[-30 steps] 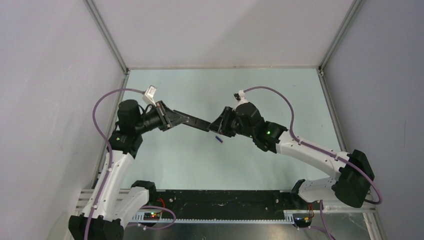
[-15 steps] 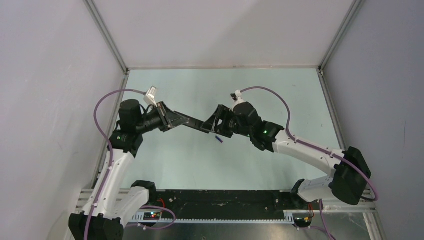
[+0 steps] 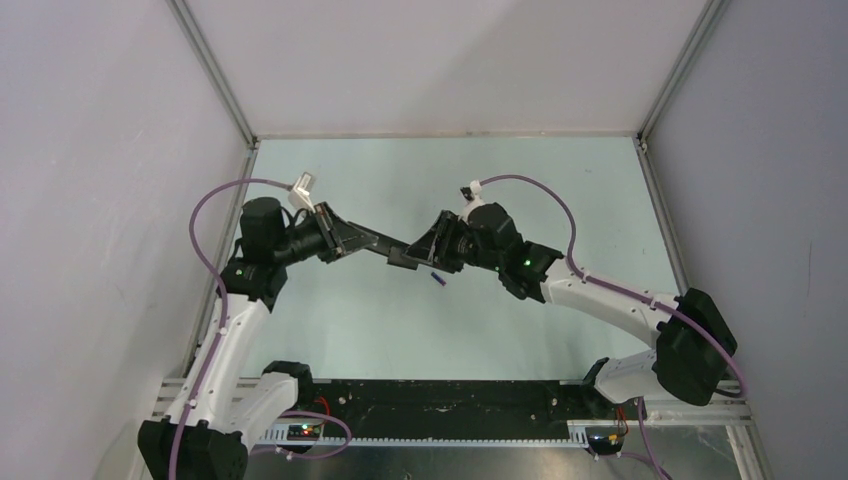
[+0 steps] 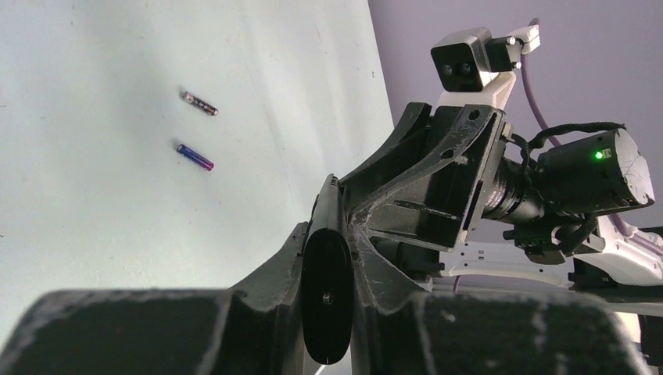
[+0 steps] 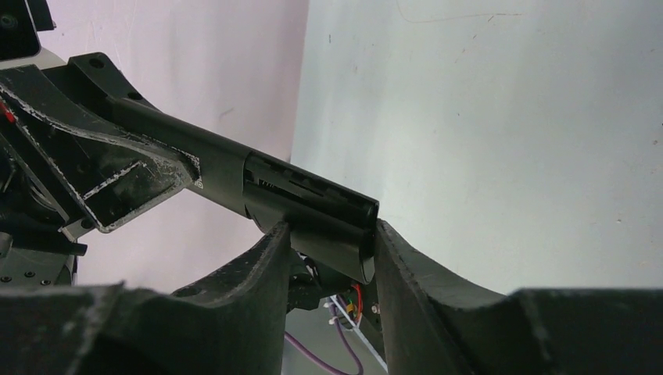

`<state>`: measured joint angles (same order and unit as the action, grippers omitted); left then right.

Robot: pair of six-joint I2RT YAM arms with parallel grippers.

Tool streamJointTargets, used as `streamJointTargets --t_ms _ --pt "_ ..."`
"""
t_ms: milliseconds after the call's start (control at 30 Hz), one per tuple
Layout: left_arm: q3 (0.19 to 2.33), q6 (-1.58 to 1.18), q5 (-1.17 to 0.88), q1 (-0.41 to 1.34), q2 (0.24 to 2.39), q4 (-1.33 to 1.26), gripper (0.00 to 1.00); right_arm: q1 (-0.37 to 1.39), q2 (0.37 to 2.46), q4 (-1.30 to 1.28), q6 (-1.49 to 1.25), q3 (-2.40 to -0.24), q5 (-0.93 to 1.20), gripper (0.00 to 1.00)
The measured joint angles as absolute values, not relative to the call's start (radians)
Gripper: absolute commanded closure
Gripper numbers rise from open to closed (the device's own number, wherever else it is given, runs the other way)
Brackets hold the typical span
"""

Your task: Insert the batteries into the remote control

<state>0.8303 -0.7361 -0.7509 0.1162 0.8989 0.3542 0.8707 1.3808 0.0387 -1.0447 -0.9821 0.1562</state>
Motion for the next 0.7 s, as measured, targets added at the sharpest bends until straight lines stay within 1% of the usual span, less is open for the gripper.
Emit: streamJointTargets --t_ms 233,533,700 --pt "0.830 -0.735 -0.723 0.115 0.912 0.355 1.00 0.863 1.390 0.035 -1.062 -0.982 0.159 0.63" --pt "0.825 -0.670 -0.512 0.117 0.997 0.362 1.00 0.853 1.450 0.045 -1.105 -0.982 0.185 0.63" --pt "0.804 -0.641 -0.387 0.117 1.045 0.363 1.00 0.834 1.520 0.086 -1.115 -0.982 0.214 0.63"
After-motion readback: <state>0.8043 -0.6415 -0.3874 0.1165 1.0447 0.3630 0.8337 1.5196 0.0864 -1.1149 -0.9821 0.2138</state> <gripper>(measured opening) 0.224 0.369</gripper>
